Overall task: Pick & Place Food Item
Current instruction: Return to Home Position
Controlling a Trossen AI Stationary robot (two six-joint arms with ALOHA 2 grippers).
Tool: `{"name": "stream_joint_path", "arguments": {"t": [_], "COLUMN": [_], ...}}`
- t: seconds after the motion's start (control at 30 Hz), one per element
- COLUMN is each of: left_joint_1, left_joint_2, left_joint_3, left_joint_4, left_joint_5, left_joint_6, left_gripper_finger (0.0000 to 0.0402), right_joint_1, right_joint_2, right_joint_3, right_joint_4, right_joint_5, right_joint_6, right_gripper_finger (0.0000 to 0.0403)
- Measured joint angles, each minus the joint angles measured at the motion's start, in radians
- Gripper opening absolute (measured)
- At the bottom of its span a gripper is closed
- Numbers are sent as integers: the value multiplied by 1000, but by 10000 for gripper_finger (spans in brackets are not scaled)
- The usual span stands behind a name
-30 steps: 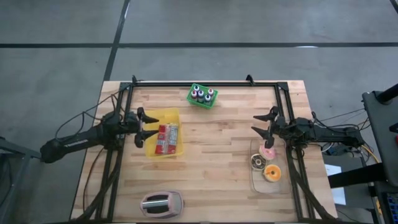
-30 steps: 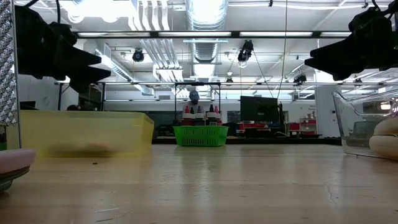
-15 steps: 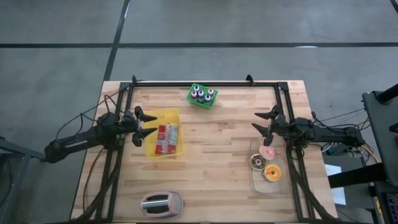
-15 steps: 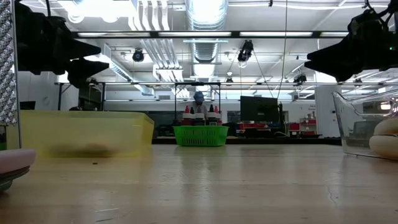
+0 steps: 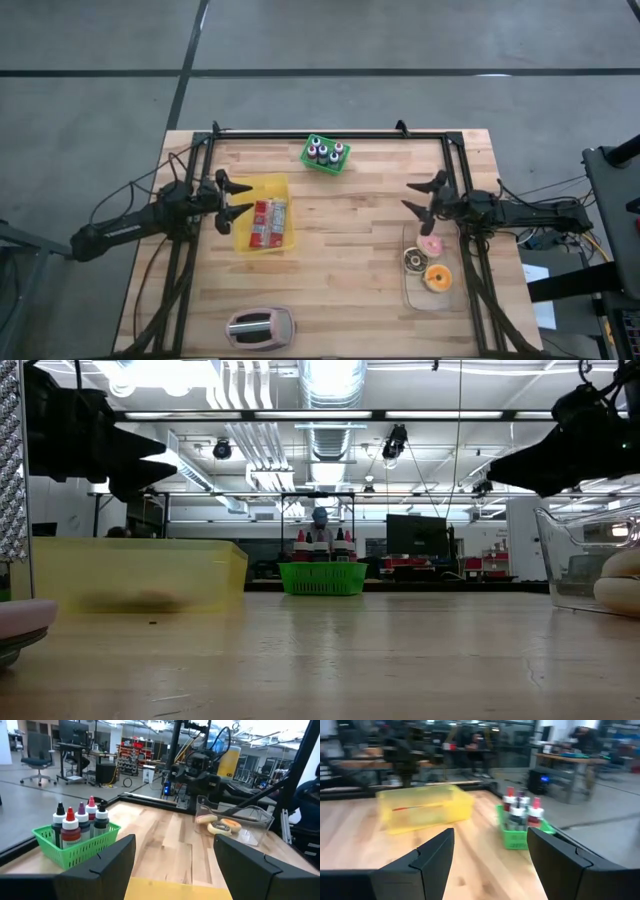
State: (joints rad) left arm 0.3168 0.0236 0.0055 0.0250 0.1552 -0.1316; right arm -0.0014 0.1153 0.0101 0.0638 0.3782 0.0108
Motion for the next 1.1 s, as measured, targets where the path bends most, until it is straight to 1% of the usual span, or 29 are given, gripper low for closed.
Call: {"name": "stream_joint_path", "arguments": {"t": [0.07,0.5,0.63,1.1], "left_joint_1": [0,-2,-2,-2], "left_joint_2": [4,41,44,44], "left_joint_3": [0,0,0,0], "left_joint_4": [0,0,0,0], "left_joint_5": [1,10,11,12], "left_joint_6": [-8,-22,-22,-22], "left_gripper_finger": [273,273,273,273], "right_joint_1": [6,24,24,23], "right_joint_2": [-4,-3,-3,-2], "right_joint_3": [0,0,0,0], "right_joint_4": [-1,-4,-5,-7], "right_joint_5": [-42,-48,-100,-99], "right_joint_6": [-6,-33,-40,-21], "right_gripper_finger": [247,247,247,247]}}
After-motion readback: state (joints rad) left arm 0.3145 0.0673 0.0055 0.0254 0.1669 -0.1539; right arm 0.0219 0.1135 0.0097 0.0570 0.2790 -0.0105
